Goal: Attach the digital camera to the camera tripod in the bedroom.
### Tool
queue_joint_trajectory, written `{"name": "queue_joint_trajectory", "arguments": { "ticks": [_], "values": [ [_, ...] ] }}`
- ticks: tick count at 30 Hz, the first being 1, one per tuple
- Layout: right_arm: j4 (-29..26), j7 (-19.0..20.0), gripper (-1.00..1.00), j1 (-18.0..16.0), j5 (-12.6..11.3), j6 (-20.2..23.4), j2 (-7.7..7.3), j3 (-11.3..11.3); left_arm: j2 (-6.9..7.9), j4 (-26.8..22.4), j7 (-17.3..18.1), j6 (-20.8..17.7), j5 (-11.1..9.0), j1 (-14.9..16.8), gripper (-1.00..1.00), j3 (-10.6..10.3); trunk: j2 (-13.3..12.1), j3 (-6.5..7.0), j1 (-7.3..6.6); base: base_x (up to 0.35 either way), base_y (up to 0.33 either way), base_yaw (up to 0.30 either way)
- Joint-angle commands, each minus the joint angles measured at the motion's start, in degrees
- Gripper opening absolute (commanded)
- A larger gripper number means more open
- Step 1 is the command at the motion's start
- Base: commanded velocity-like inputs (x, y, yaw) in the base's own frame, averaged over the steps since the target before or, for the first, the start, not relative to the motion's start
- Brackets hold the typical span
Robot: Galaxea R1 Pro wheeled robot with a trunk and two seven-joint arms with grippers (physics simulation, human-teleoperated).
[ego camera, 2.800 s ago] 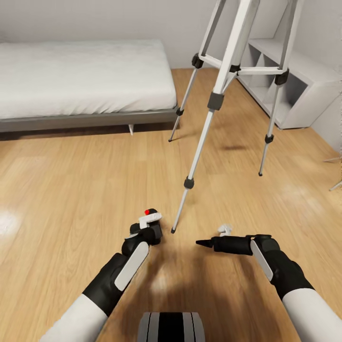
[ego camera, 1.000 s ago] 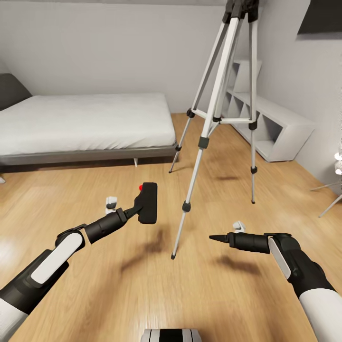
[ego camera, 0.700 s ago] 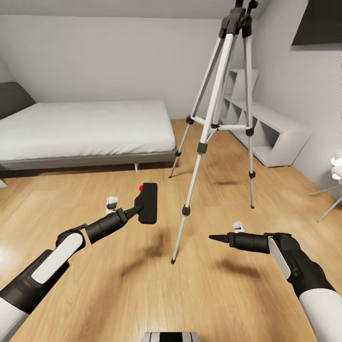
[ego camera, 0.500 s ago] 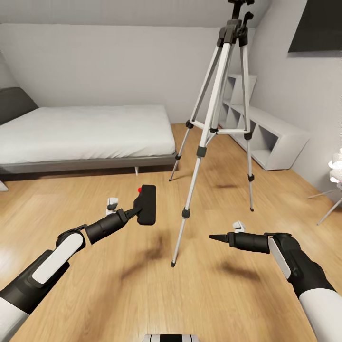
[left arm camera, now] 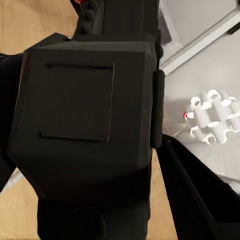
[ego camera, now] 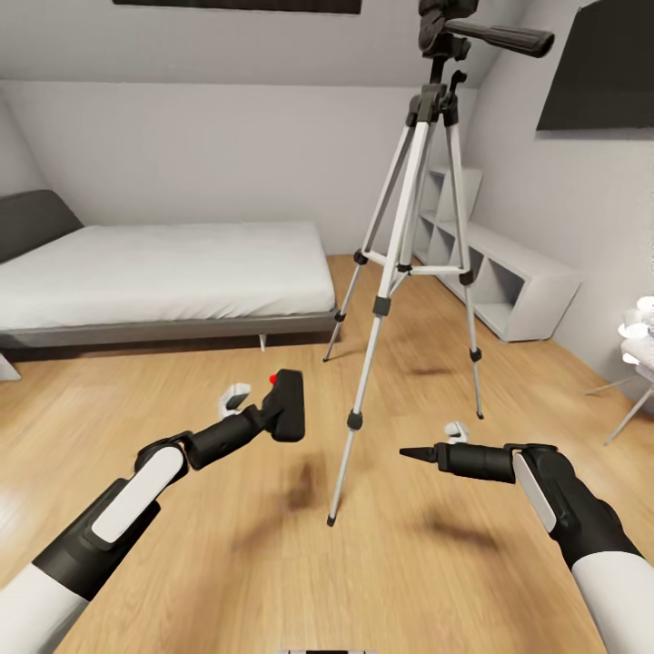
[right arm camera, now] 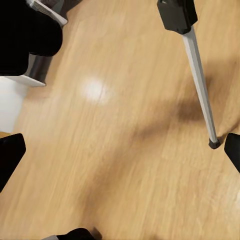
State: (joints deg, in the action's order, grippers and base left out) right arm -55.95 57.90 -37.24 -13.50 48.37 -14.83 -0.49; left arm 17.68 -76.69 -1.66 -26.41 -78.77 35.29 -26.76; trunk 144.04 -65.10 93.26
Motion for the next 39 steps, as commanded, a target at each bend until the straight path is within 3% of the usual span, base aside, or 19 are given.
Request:
{"name": "queue_joint_trajectory", "arguments": {
  "ticks": [1, 5, 12, 39],
  "values": [
    [0.0, 0.1, 1.00, 0.0, 0.0, 0.3, -0.01, 0.0, -0.27, -0.1, -1.9, -0.1, -0.4, 0.0, -1.00, -0.1, 0.0, 0.18, -0.04, 0.000, 0.000, 0.000],
    [0.0, 0.0, 1.00, 0.0, 0.2, 0.2, -0.02, 0.0, -1.57, -0.4, -8.8, -0.2, -0.2, 0.0, -1.00, -0.1, 0.0, 1.07, -0.14, 0.000, 0.000, 0.000],
    [0.0, 0.0, 1.00, 0.0, 0.3, 0.2, -0.09, 0.0, -2.30, -0.8, -12.5, -0.2, -0.2, 0.0, -1.00, -0.1, -0.1, 2.62, -0.32, 0.000, 0.000, 0.000],
    [-0.4, -1.0, 1.00, 0.0, 0.1, 0.2, -0.03, -0.2, -2.38, -0.5, -13.2, -0.1, -0.1, 0.0, -1.00, 0.6, -0.5, 8.60, -1.02, 0.000, 0.000, 0.000]
  ]
}}
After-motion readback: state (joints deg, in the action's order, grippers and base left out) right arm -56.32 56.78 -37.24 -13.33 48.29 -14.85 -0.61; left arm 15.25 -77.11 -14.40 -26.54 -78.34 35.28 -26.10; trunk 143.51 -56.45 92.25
